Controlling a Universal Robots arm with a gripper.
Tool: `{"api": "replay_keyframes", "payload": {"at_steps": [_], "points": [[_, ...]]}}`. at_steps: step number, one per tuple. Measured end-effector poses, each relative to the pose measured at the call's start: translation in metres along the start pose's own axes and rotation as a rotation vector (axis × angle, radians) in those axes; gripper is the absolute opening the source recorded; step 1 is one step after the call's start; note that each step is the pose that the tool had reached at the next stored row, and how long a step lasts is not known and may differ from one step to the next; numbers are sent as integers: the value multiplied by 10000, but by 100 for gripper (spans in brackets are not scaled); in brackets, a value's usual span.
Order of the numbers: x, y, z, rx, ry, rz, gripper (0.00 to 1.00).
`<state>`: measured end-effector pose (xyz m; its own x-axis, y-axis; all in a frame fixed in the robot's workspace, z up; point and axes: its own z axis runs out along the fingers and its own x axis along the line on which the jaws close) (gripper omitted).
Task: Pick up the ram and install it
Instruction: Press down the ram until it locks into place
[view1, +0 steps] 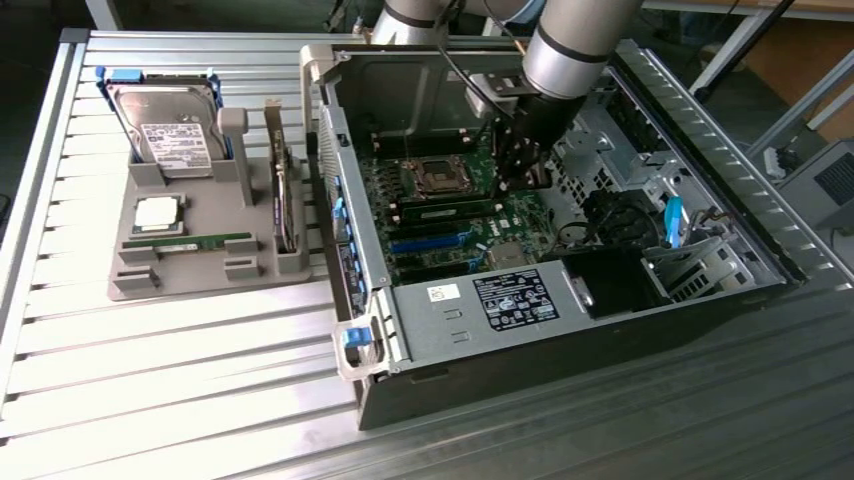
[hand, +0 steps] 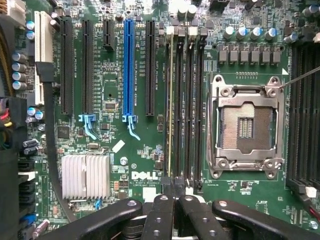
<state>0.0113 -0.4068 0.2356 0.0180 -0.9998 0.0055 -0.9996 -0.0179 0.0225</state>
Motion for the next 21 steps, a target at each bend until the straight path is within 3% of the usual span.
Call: {"api": "replay_keyframes", "payload": {"at_steps": [2, 3, 9, 14, 21], "points": [[1, 0, 39, -1, 5, 0, 9], [0, 16, -95, 10, -2, 1, 9], [0, 44, -96, 13, 1, 1, 9], [-4, 222, -89, 56, 1, -1, 9], [-10, 580, -80, 162, 2, 1, 9]]}}
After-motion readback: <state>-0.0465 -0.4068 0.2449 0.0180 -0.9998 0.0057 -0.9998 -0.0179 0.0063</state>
